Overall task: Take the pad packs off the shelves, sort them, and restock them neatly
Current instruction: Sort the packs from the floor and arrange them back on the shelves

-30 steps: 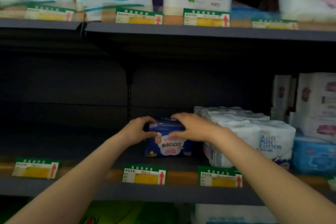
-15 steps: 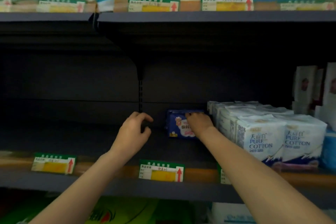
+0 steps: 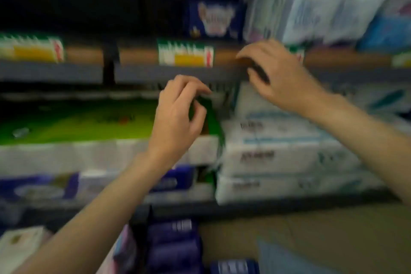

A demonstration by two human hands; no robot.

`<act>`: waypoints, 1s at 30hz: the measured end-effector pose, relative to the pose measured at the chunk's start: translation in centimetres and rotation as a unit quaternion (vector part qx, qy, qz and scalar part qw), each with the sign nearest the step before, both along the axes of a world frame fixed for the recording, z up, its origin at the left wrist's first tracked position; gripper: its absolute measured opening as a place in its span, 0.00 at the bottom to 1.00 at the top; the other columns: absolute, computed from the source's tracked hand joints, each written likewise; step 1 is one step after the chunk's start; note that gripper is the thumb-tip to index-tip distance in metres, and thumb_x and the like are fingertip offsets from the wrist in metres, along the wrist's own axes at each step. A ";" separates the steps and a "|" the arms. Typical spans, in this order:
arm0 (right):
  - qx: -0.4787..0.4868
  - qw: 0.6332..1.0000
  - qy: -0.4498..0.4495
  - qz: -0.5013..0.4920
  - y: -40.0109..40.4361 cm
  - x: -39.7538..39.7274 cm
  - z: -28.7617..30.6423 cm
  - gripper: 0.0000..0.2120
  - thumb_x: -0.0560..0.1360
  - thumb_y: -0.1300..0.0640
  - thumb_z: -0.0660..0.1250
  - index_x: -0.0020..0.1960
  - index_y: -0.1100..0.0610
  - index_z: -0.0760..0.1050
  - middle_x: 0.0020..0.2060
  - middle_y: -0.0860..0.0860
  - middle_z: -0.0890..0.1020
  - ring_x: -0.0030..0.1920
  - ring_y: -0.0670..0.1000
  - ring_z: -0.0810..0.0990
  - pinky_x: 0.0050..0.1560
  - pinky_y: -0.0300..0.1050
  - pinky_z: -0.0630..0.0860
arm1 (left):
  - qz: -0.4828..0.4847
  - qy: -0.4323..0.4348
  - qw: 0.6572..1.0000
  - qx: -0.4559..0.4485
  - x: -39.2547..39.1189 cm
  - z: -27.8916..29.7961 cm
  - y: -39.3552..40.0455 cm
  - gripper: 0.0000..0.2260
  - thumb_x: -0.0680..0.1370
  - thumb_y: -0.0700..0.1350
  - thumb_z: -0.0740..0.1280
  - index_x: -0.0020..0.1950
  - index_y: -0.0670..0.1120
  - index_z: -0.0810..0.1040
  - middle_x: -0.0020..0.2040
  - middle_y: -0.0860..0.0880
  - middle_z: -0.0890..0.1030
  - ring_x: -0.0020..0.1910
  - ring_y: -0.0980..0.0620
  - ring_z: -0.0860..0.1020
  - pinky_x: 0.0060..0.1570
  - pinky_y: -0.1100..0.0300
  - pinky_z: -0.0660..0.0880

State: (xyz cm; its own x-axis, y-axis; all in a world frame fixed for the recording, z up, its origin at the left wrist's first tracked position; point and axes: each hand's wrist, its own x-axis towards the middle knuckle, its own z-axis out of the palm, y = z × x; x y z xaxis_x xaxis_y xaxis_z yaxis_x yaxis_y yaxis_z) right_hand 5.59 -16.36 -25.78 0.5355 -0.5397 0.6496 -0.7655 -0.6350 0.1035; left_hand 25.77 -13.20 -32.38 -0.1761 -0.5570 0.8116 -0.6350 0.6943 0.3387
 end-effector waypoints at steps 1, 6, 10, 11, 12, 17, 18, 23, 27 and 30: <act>0.005 1.000 0.024 0.015 1.7 -0.9 -1.9 0.13 0.74 0.63 0.57 0.54 0.66 0.76 0.51 0.62 0.79 0.52 0.60 0.74 0.57 0.49 0.67 | -0.011 -0.006 0.999 0.033 -0.6 -2.7 0.8 0.10 0.72 0.38 0.59 0.49 0.40 0.77 0.49 0.43 0.76 0.50 0.46 0.74 0.49 0.50 0.73; 0.162 0.983 0.083 0.013 6.2 -3.2 -14.7 0.12 0.73 0.59 0.60 0.52 0.62 0.77 0.48 0.59 0.80 0.49 0.59 0.76 0.51 0.52 0.72 | -0.050 -0.118 0.963 0.238 -2.6 -16.0 5.3 0.13 0.69 0.44 0.58 0.50 0.44 0.78 0.48 0.44 0.77 0.47 0.43 0.75 0.44 0.48 0.74; 0.435 0.850 0.296 -0.023 9.0 -3.1 -27.4 0.22 0.78 0.57 0.61 0.71 0.53 0.65 0.68 0.54 0.66 0.68 0.57 0.65 0.66 0.52 0.63 | -0.055 -0.260 0.891 0.368 -3.8 -24.3 8.6 0.15 0.69 0.47 0.58 0.49 0.47 0.80 0.49 0.46 0.79 0.47 0.43 0.78 0.44 0.48 0.73; 0.479 0.817 0.321 -0.023 9.7 -3.1 -30.2 0.22 0.78 0.58 0.60 0.72 0.52 0.64 0.70 0.54 0.64 0.69 0.57 0.63 0.67 0.52 0.61 | -0.055 -0.293 0.868 0.396 -4.0 -25.7 9.3 0.14 0.71 0.46 0.58 0.52 0.48 0.80 0.53 0.47 0.78 0.51 0.43 0.77 0.49 0.48 0.71; 0.513 0.793 0.329 -0.023 10.1 -3.2 -32.9 0.21 0.79 0.59 0.59 0.72 0.53 0.64 0.70 0.54 0.64 0.70 0.57 0.63 0.66 0.52 0.61 | -0.049 -0.318 0.848 0.422 -4.0 -27.1 9.8 0.14 0.75 0.46 0.59 0.57 0.49 0.78 0.58 0.48 0.75 0.57 0.45 0.74 0.55 0.50 0.67; 0.623 0.725 0.287 -0.057 12.9 -3.2 -42.6 0.21 0.80 0.56 0.59 0.73 0.50 0.63 0.71 0.57 0.62 0.68 0.60 0.62 0.66 0.51 0.62 | -0.045 -0.385 0.764 0.515 -3.0 -32.9 12.1 0.16 0.80 0.49 0.59 0.68 0.53 0.68 0.68 0.51 0.65 0.67 0.50 0.63 0.64 0.54 0.58; 0.617 0.734 0.277 -0.064 13.2 -3.2 -43.8 0.22 0.79 0.56 0.60 0.73 0.49 0.62 0.70 0.56 0.62 0.67 0.60 0.63 0.65 0.51 0.63 | -0.046 -0.391 0.756 0.523 -2.9 -33.6 12.4 0.16 0.80 0.50 0.59 0.67 0.53 0.68 0.68 0.51 0.65 0.68 0.51 0.63 0.64 0.54 0.57; 0.589 0.768 0.234 -0.094 12.4 -3.5 -46.0 0.22 0.76 0.52 0.65 0.68 0.49 0.62 0.66 0.55 0.67 0.64 0.60 0.67 0.63 0.55 0.62 | -0.065 -0.437 0.740 0.507 -4.5 -35.8 13.0 0.18 0.80 0.52 0.59 0.69 0.51 0.66 0.67 0.49 0.66 0.67 0.49 0.64 0.65 0.53 0.58; 0.592 0.770 0.206 -0.121 11.3 -5.3 -46.0 0.22 0.74 0.50 0.67 0.64 0.51 0.62 0.59 0.56 0.72 0.58 0.59 0.72 0.59 0.53 0.66 | -0.092 -0.489 0.710 0.498 -6.3 -37.0 13.2 0.23 0.79 0.54 0.60 0.72 0.48 0.62 0.68 0.46 0.65 0.67 0.47 0.63 0.65 0.52 0.57; 0.627 0.744 0.142 -0.183 10.5 -8.0 -45.1 0.23 0.72 0.55 0.69 0.63 0.52 0.63 0.59 0.57 0.75 0.54 0.58 0.76 0.54 0.51 0.72 | -0.109 -0.526 0.684 0.493 -7.8 -38.0 13.6 0.27 0.78 0.56 0.61 0.72 0.45 0.60 0.68 0.44 0.65 0.67 0.45 0.64 0.67 0.51 0.56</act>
State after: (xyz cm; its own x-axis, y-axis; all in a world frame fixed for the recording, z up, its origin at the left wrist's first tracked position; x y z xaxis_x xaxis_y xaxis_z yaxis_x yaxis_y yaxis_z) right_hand -2.42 -5.90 -70.84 0.2227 -0.7696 -0.5985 -0.9714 -0.1234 -0.2029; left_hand 18.02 0.38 -70.42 -0.5401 -0.6101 -0.5797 -0.8054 0.5744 0.1459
